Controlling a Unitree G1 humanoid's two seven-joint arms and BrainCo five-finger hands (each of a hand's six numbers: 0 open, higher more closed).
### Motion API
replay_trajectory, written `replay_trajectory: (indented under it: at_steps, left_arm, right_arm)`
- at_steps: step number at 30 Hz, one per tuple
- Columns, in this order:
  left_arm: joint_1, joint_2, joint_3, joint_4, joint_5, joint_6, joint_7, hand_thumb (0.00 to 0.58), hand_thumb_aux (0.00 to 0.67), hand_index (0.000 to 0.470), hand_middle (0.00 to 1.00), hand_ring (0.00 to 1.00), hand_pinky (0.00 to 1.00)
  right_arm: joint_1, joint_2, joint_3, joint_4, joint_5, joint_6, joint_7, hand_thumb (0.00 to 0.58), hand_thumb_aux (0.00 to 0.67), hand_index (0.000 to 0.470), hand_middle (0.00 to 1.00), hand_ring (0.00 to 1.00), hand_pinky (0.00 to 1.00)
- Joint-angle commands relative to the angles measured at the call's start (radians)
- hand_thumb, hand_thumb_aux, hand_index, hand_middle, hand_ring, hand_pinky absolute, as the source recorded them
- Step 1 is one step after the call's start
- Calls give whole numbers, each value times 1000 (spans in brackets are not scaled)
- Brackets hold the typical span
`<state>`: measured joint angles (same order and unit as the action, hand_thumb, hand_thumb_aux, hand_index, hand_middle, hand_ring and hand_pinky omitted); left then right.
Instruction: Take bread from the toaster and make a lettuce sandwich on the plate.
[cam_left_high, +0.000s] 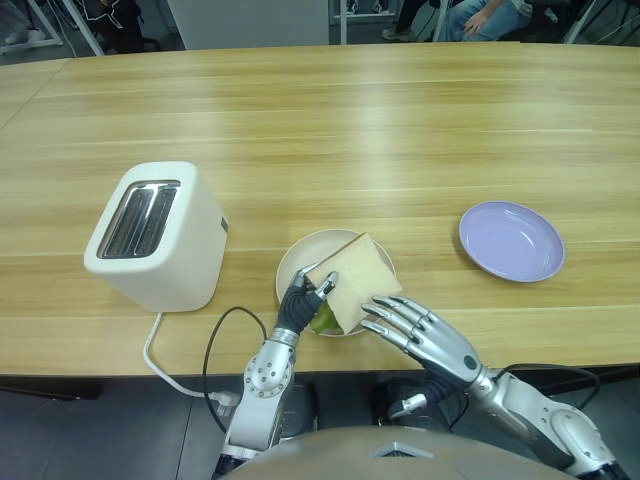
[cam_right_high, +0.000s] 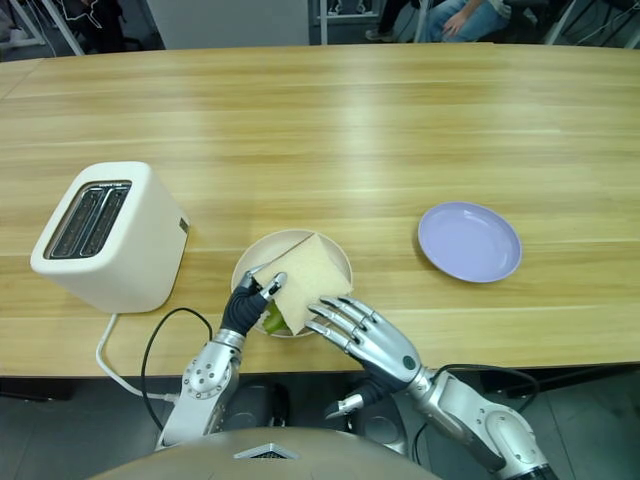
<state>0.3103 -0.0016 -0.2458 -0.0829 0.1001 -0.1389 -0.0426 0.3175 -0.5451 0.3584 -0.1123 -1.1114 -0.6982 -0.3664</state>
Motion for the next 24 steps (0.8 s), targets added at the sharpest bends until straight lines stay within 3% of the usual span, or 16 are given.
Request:
replay_trajectory:
  at_steps: [1, 13, 24]
  left_arm:
    - [-17, 3, 6, 85, 29, -36, 27, 580, 670, 460, 1000, 1000, 1000]
    - [-100, 5, 11, 288, 102, -127, 103, 580, 670, 460, 1000, 1000, 1000]
    - [-129, 37, 23, 328, 165, -174, 163, 580, 670, 460, 1000, 1000, 1000]
  right_arm:
    - [-45, 21, 43, 68, -36, 40, -17, 0, 0, 0, 0, 0, 0]
    - [-190, 84, 133, 164, -122, 238, -76, 0, 0, 0, 0, 0, 0]
    - [-344, 89, 227, 351, -99, 340, 156, 0, 0, 0, 0, 0, 0]
